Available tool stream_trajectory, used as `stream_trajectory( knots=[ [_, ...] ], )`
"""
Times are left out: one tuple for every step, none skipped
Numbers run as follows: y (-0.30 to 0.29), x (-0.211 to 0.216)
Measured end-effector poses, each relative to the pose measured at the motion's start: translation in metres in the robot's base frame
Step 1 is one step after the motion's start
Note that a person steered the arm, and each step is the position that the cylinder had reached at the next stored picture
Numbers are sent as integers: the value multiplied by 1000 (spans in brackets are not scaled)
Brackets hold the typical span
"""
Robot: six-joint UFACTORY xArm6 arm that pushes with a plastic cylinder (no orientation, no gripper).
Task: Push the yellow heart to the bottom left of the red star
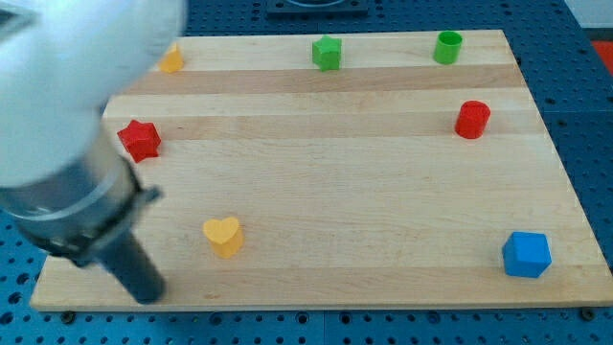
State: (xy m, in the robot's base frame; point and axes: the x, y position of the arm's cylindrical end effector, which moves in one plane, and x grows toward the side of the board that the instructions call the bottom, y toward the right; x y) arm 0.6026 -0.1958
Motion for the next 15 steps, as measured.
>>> stream_trajectory(
  knots=[
    [-60, -15],
    [-66, 13],
    [-107, -15],
    [-56, -31],
    [-29, -96],
    [24, -107],
    [20, -90],
    [21, -53],
    [70, -58],
    [94, -92],
    [114, -128],
    [181, -125],
    [206, -85],
    [150, -44],
    [83, -18]
  ],
)
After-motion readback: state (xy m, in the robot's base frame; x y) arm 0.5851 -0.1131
